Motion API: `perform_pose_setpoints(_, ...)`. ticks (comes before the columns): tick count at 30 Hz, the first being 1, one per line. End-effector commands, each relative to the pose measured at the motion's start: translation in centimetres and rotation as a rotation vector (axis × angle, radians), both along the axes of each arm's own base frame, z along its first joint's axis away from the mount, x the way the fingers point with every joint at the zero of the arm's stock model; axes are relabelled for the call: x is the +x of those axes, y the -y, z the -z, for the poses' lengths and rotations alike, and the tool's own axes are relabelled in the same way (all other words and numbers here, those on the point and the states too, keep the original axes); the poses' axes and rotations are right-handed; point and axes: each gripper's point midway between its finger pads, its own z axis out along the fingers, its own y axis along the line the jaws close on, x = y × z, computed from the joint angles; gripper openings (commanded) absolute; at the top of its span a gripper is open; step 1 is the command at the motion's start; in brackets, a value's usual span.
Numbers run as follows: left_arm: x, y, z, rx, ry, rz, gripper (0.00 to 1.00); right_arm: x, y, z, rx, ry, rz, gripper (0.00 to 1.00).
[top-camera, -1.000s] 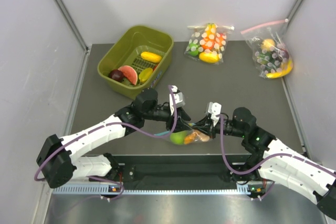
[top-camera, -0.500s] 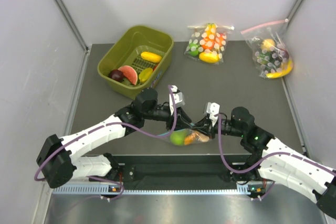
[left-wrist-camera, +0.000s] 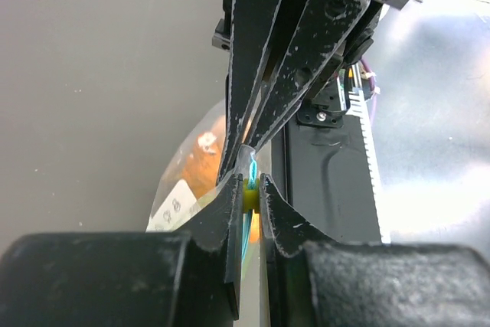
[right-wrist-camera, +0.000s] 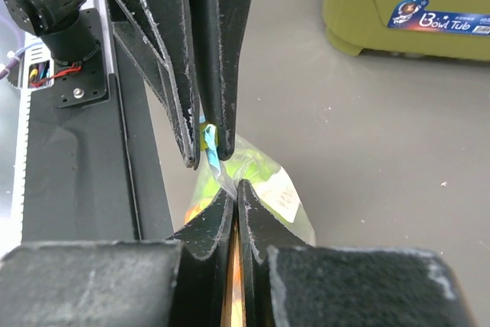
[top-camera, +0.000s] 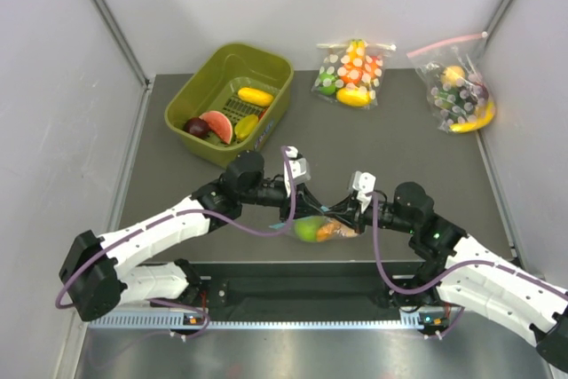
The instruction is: Open the zip-top bag and remove the fake food
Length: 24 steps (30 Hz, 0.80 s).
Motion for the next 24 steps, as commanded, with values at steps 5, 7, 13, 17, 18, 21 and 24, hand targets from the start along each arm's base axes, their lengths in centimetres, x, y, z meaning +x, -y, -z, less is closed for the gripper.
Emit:
perform_pose_setpoints(5,-0.1,-1.0,0.5,0.005,0.012,-0.034,0.06,2.0,0.6,-3.7,0.083,0.062,0.092,0.00)
perform_pose_setpoints(7,0.1,-1.1,0.9,0.013,0.011,-0.046,0.06,2.0,0.7,-3.9,0.091,0.057,0.092,0.00)
perform_pose_setpoints(13,-0.1,-0.8,0.8,0.005,0.006,-0.022,0.02,0.9,0.2,-4.7,0.109,0.067,0.015,0.23)
perform_pose_setpoints(17,-0.3,-0.6,0.6,-0.001,0.004,-0.007,0.00,0.3,-0.1,-5.4,0.119,0.086,-0.034,0.39)
perform_pose_setpoints(18,-0.4,-0.6,0.6,-0.001,0.001,-0.005,0.00,0.0,-0.3,-5.4,0.117,0.084,-0.051,0.41)
perform_pose_setpoints(21,-0.3,-0.6,0.4,-0.007,0.007,-0.004,0.00,-0.1,-0.8,-4.9,0.098,0.068,-0.082,0.43)
perform_pose_setpoints(24,-0.4,-0.6,0.4,-0.008,0.006,0.000,0.00,0.1,-1.3,-4.5,0.088,0.057,-0.094,0.45)
